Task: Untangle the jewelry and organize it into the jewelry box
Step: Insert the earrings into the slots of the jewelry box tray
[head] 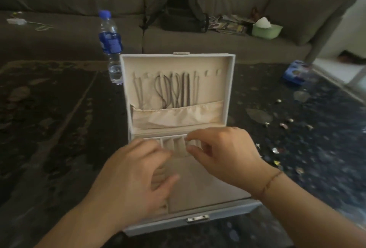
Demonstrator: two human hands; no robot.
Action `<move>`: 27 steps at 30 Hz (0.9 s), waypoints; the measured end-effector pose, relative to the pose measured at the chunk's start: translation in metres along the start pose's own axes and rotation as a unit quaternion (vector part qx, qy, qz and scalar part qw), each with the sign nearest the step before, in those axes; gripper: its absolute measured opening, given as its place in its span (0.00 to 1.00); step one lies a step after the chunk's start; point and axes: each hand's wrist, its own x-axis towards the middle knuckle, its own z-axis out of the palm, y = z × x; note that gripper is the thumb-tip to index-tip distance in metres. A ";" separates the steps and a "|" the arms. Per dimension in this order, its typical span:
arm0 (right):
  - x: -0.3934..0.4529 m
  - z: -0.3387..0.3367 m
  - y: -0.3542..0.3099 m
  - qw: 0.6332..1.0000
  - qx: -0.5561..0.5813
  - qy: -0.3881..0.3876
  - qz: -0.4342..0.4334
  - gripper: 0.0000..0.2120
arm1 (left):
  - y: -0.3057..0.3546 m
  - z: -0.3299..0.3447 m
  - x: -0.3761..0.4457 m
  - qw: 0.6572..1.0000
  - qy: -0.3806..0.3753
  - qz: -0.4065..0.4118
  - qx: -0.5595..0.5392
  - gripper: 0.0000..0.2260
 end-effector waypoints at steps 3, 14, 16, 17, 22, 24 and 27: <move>-0.032 -0.022 0.040 0.996 0.008 0.027 0.088 0.06 | 0.017 0.008 -0.006 0.986 -0.141 0.076 -0.046 0.28; -0.073 -0.017 0.130 0.913 -0.057 -0.184 0.359 0.06 | 0.025 0.033 -0.022 0.986 -0.123 0.108 -0.015 0.25; -0.072 -0.017 0.127 0.920 -0.063 -0.189 0.337 0.07 | 0.027 0.033 -0.023 0.987 -0.127 0.102 -0.013 0.25; -0.071 -0.016 0.125 0.925 -0.065 -0.196 0.319 0.08 | 0.028 0.033 -0.023 0.987 -0.126 0.098 -0.015 0.25; -0.066 -0.013 0.116 0.933 -0.104 -0.205 0.276 0.10 | 0.029 0.036 -0.025 0.987 -0.125 0.103 -0.011 0.25; -0.062 -0.011 0.112 0.931 -0.119 -0.214 0.269 0.09 | 0.030 0.036 -0.024 0.986 -0.128 0.106 -0.007 0.25; -0.058 -0.012 0.111 0.922 -0.140 -0.236 0.273 0.08 | 0.032 0.033 -0.022 0.986 -0.129 0.109 0.013 0.25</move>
